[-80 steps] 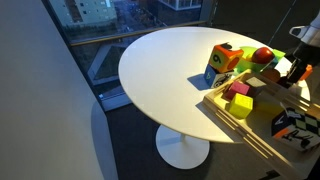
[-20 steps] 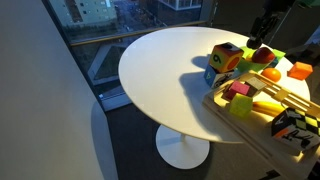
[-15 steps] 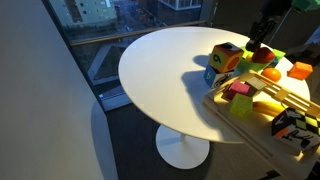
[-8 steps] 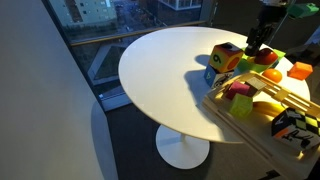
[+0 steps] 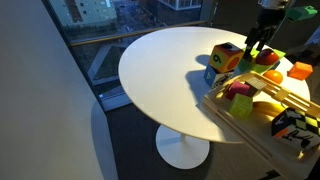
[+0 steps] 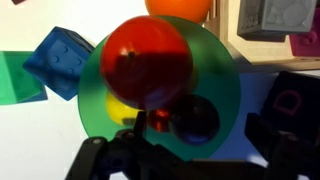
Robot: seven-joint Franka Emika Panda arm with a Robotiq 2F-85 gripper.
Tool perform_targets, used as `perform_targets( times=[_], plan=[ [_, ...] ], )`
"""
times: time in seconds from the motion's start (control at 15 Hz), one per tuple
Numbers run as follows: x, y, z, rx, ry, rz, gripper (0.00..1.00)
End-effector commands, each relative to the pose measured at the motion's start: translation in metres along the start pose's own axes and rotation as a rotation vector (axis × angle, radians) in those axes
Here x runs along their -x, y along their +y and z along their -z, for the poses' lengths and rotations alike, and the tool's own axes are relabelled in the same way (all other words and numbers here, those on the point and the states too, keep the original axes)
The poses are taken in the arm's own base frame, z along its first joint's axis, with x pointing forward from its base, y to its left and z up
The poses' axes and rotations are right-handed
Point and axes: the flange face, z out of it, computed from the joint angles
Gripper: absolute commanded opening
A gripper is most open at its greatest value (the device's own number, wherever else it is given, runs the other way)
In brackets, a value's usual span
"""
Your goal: Pick up the brown toy from the table and put it in the green bowl
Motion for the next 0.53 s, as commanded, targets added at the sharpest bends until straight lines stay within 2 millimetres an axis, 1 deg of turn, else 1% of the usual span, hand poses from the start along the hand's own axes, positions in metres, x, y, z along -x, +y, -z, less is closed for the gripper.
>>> perform_targets(
  times=[0.0,0.47],
  plan=[
    [0.001,-0.001,0.015,0.019,-0.008,-0.024,1.0],
    [0.012,-0.001,0.039,0.084,-0.02,-0.066,1.0]
  ],
)
